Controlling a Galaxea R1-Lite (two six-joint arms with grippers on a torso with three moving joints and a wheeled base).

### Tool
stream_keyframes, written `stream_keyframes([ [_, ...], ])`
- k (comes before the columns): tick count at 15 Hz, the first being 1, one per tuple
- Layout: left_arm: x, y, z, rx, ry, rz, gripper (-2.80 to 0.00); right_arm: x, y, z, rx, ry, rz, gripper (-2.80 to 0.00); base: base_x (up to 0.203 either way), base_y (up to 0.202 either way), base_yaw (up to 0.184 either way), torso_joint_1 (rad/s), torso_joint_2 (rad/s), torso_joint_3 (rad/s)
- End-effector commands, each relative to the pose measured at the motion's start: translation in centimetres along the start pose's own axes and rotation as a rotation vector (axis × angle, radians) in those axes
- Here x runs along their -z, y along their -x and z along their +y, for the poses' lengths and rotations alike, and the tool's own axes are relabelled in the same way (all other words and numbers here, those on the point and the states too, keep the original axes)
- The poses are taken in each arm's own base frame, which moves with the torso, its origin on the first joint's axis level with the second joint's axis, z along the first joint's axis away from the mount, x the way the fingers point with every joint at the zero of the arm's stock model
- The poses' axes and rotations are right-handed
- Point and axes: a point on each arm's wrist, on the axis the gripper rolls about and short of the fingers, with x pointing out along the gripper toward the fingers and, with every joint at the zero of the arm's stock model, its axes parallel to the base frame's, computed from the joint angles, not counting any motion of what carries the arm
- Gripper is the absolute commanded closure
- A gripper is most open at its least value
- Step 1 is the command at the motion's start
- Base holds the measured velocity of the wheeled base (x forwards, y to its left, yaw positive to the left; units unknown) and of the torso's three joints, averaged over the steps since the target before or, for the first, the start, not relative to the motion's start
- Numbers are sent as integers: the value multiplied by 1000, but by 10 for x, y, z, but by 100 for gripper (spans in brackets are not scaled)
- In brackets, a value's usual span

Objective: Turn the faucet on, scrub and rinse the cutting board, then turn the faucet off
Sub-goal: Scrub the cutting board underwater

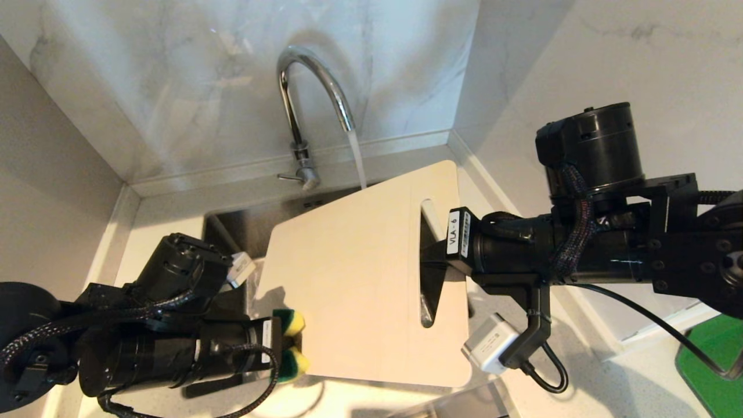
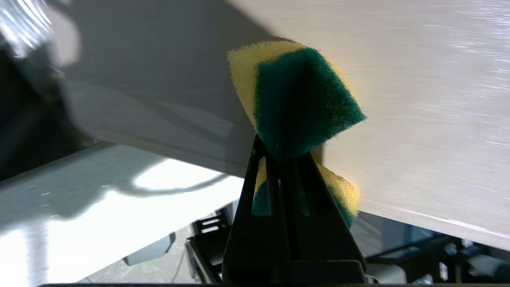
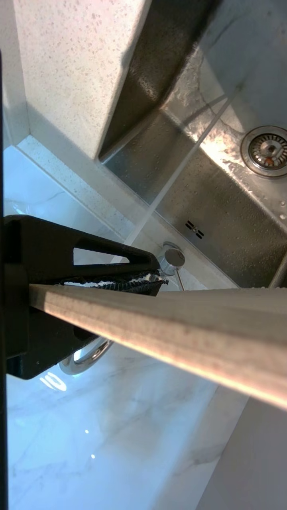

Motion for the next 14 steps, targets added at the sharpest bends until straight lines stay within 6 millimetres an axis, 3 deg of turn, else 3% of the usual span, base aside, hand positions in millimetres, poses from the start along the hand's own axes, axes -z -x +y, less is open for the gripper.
stream_keyframes([
  [1, 2, -4, 29, -49, 43, -2, 0, 0, 0, 0, 2, 9, -2, 0, 0, 0, 0, 0, 0, 0],
  [8, -11, 13, 114, -89, 187, 8, 0, 0, 2, -1, 5, 7, 1, 0, 0, 0, 0, 0, 0, 0],
  [10, -14, 21, 125, -91, 193, -15, 0, 0, 1, -1, 5, 7, -1, 0, 0, 0, 0, 0, 0, 0],
  [14, -37, 33, 117, -55, 184, -113, 0, -1, 3, -1, 6, 6, 3, 0, 0, 0, 0, 0, 0, 0],
])
